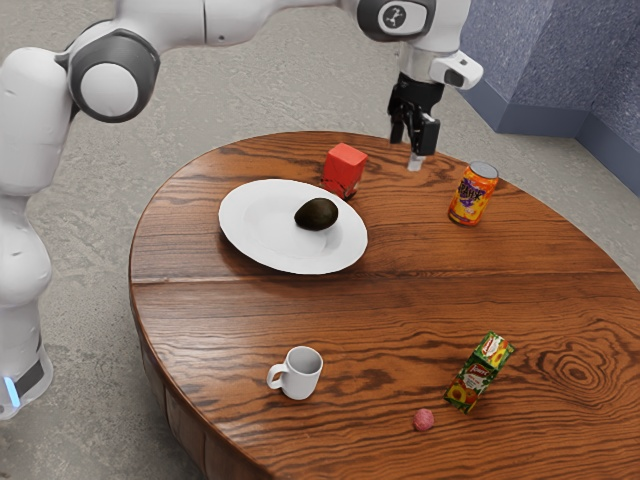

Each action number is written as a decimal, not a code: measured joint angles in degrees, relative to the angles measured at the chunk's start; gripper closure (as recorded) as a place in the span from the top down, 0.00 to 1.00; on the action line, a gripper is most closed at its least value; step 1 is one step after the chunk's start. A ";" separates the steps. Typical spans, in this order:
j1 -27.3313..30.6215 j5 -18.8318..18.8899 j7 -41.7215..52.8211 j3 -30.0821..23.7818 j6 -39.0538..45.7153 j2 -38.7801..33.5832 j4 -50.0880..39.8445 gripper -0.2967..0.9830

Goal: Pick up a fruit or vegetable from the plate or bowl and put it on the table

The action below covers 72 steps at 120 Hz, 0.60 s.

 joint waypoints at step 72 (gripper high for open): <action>-2.22 -3.23 -9.08 13.44 -1.83 -23.86 -23.82 0.77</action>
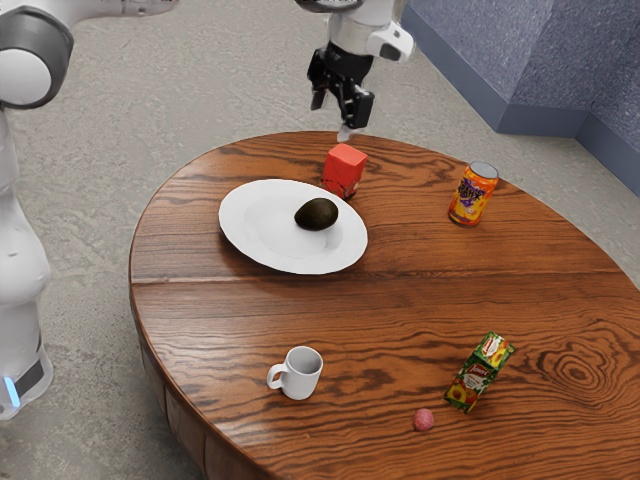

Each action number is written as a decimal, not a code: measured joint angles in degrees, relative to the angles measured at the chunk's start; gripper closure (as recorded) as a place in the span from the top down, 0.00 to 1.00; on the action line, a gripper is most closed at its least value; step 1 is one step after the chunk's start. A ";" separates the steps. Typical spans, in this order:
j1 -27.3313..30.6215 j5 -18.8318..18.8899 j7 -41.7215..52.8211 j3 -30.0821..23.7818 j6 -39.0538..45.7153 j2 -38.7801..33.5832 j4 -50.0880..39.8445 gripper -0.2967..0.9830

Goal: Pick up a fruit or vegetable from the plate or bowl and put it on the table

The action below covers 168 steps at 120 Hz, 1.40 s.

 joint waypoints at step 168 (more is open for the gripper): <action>2.79 0.88 1.74 -2.90 12.94 12.79 -5.52 0.77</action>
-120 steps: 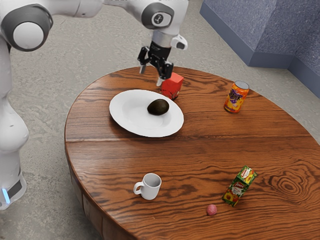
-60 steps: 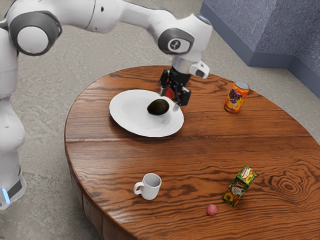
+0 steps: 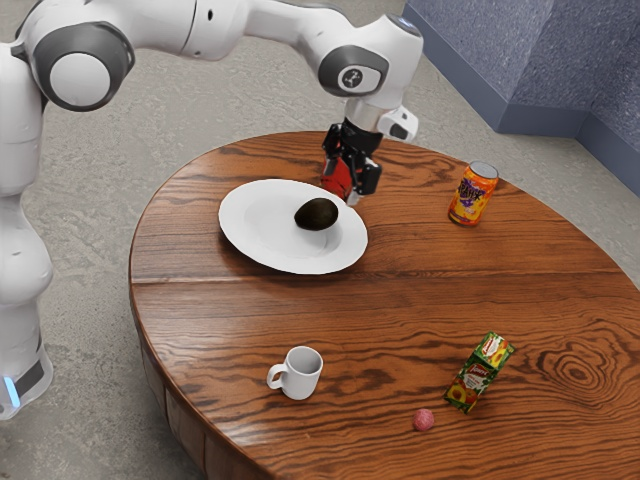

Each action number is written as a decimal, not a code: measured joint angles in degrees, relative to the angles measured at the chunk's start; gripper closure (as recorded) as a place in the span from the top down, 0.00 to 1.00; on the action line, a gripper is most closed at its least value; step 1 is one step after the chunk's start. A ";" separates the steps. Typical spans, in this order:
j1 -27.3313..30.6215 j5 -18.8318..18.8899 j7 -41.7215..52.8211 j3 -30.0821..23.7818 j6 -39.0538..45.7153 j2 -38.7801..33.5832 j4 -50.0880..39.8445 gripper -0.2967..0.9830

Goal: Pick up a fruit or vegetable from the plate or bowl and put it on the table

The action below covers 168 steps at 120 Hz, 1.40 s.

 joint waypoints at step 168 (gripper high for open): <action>-0.39 -1.56 3.47 4.60 10.55 1.84 -8.71 0.77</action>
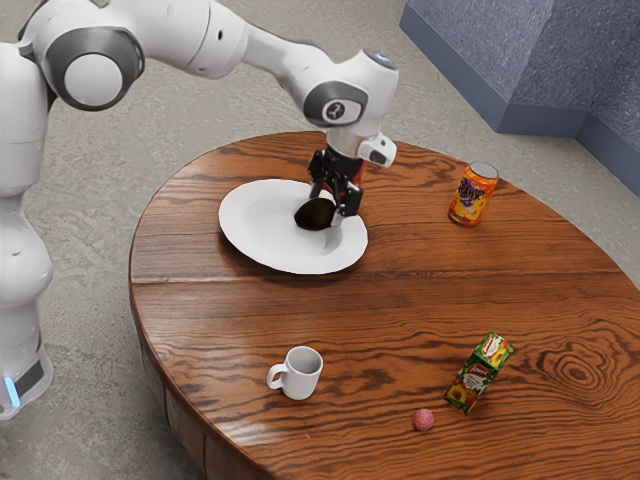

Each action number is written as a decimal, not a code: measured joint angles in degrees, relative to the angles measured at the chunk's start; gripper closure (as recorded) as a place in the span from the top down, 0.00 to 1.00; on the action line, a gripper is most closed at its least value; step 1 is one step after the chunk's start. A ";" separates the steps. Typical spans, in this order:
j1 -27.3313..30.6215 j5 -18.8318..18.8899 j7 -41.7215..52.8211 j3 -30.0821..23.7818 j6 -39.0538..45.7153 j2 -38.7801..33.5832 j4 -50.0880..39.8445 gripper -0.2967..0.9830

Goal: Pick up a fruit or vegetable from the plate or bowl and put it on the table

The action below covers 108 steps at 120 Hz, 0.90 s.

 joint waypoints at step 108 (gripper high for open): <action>0.03 2.60 -0.31 0.19 2.57 1.58 -0.10 0.42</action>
